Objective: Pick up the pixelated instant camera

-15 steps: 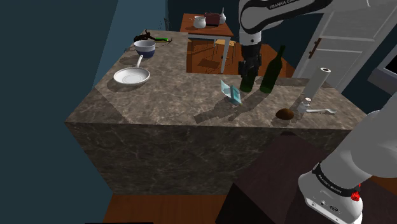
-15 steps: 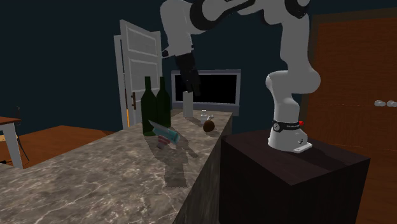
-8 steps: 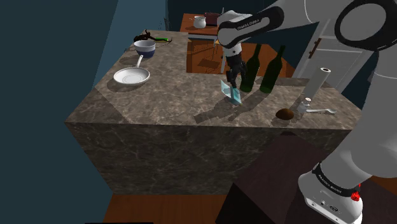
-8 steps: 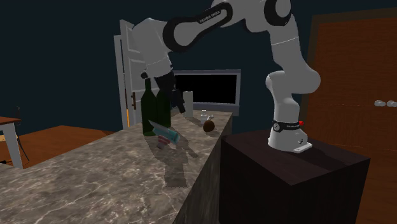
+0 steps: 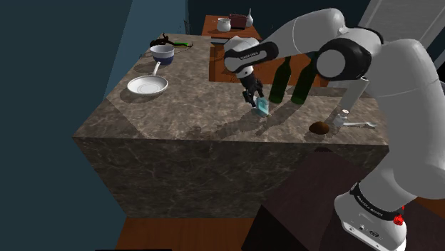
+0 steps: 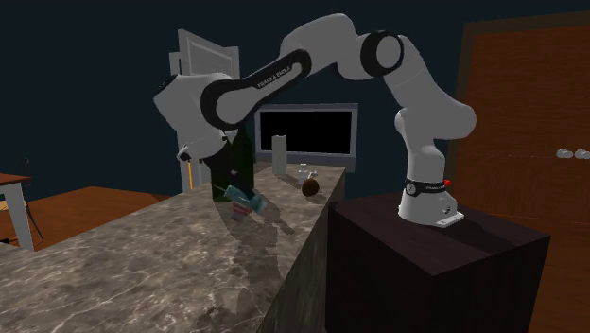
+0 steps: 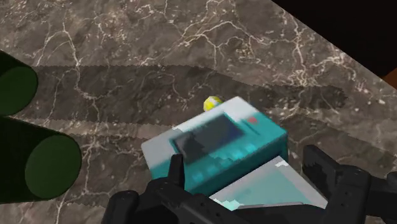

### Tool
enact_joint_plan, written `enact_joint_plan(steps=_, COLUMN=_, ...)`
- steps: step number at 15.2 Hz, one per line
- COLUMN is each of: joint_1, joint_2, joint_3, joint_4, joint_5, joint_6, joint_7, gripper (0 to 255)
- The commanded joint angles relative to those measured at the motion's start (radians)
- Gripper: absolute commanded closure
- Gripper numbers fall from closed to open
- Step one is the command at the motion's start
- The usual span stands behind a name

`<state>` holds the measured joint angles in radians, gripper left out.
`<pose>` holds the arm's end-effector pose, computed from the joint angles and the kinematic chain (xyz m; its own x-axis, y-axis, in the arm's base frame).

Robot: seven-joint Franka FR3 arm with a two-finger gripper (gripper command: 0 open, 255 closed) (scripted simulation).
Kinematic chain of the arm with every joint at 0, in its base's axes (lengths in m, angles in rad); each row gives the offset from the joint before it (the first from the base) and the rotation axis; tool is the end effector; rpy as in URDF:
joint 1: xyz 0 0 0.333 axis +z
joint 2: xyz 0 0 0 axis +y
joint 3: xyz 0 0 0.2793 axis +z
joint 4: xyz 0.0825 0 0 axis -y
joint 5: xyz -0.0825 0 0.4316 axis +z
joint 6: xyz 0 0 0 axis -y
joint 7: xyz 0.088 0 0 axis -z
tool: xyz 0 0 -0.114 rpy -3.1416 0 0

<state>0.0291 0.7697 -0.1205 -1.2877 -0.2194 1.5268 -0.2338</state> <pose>0.6905 -0.0758 0.2120 0.8264 0.1241 -0.5492 0.2439 -0.9580 0.1506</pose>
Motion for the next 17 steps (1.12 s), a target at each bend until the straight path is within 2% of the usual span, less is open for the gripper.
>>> enact_joint_plan(steps=1, joint_1=0.001, joint_2=0.115, joint_3=-0.003, joint_4=0.128, joint_5=-0.019, joint_6=-0.046, joint_7=-0.028, gripper=0)
enact_joint_plan(steps=3, joint_1=-0.007, joint_2=0.25, joint_3=0.006, joint_4=0.3, joint_5=-0.047, joint_6=-0.111, joint_7=-0.058, gripper=0)
enact_joint_plan(steps=6, joint_1=-0.026, joint_2=0.268, joint_3=0.04, joint_4=0.306, joint_5=-0.071, joint_6=-0.103, joint_7=-0.043, gripper=0)
enact_joint_plan(steps=13, joint_1=-0.119, joint_2=0.317, joint_3=0.208, joint_4=0.323, joint_5=-0.199, joint_6=-0.092, joint_7=0.021, gripper=0)
enact_joint_plan(steps=14, joint_1=-0.132, joint_2=0.29, joint_3=0.207, joint_4=0.274, joint_5=-0.203, joint_6=-0.067, joint_7=0.021, gripper=255)
enact_joint_plan(steps=15, joint_1=-0.127, joint_2=0.336, joint_3=0.203, joint_4=0.343, joint_5=-0.202, joint_6=-0.087, joint_7=0.01, gripper=255)
enact_joint_plan(steps=16, joint_1=-0.126, joint_2=0.314, joint_3=0.208, joint_4=0.298, joint_5=-0.201, joint_6=-0.07, joint_7=0.026, gripper=255)
enact_joint_plan(steps=17, joint_1=-0.134, joint_2=0.233, joint_3=0.218, joint_4=0.153, joint_5=-0.199, joint_6=-0.017, joint_7=0.064, gripper=255)
